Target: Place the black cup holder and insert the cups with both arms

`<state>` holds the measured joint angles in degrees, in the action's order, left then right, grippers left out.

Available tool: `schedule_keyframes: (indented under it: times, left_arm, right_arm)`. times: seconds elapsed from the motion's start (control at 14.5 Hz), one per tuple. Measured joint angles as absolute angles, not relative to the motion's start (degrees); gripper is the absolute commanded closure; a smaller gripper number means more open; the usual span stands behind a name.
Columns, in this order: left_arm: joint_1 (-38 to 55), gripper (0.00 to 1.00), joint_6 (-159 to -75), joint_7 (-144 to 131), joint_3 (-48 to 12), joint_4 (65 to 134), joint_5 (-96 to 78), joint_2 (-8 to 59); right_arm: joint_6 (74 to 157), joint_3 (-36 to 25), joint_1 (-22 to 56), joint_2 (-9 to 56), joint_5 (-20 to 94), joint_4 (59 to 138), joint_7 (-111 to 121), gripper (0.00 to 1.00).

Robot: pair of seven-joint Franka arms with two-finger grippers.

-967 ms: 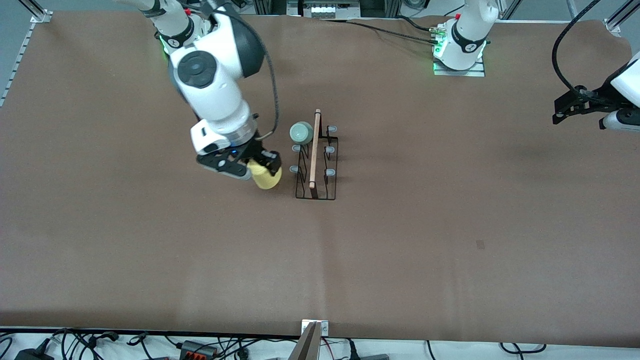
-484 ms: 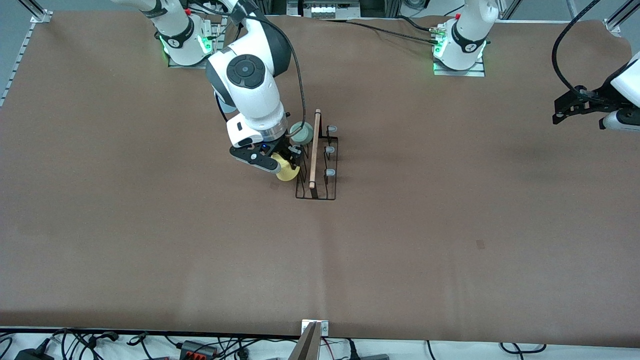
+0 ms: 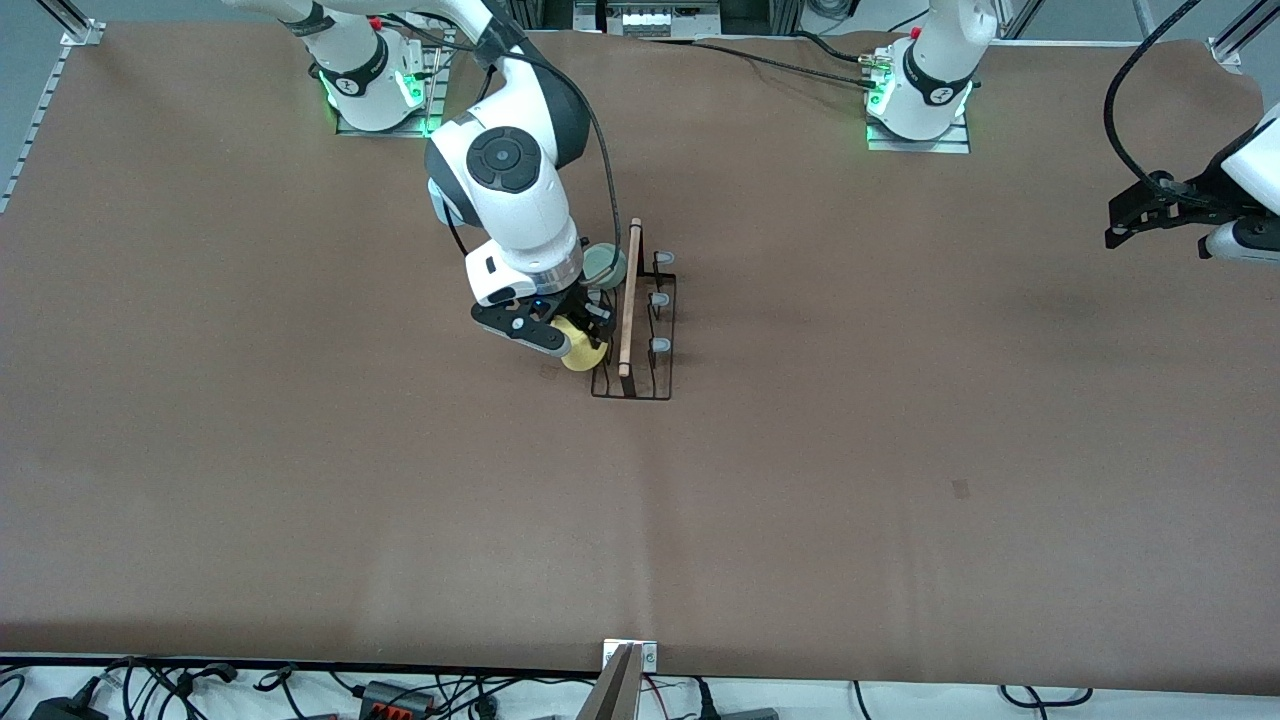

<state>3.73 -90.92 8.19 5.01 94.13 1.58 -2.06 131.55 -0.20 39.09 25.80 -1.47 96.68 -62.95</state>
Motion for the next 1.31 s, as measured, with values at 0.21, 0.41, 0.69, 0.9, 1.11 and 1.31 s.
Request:
schedule_keyframes:
  times: [0.21,0.41,0.69,0.9,1.11,1.31]
  left_arm:
    - [3.73,0.00,-90.92,8.19,5.01,94.13,1.58,-2.06]
    - [3.73,0.00,-90.92,8.15,5.01,94.14,1.58,-2.06]
    - [3.73,0.00,-90.92,8.14,5.03,94.14,1.57,-2.06]
    - [3.73,0.00,-90.92,8.13,5.07,94.14,1.57,-2.06]
    - [3.73,0.00,-90.92,8.12,5.09,94.14,1.57,-2.05]
    - [3.74,0.00,-90.92,8.11,5.09,94.14,1.57,-2.05]
  right_arm:
    - [132.56,-0.30,39.06,26.52,-1.01,96.57,-62.98,0.00]
    - [131.92,-0.68,37.29,25.49,0.53,94.89,-62.73,0.00]
    - [121.83,-1.03,29.81,17.97,0.81,93.48,-55.66,0.00]
    - [112.66,-1.27,18.42,9.98,1.46,93.60,-44.31,0.00]
    - [105.14,-1.52,6.55,4.26,2.47,93.74,-28.84,0.00]
    - [103.07,-1.71,-2.16,1.62,1.93,93.84,-11.38,0.00]
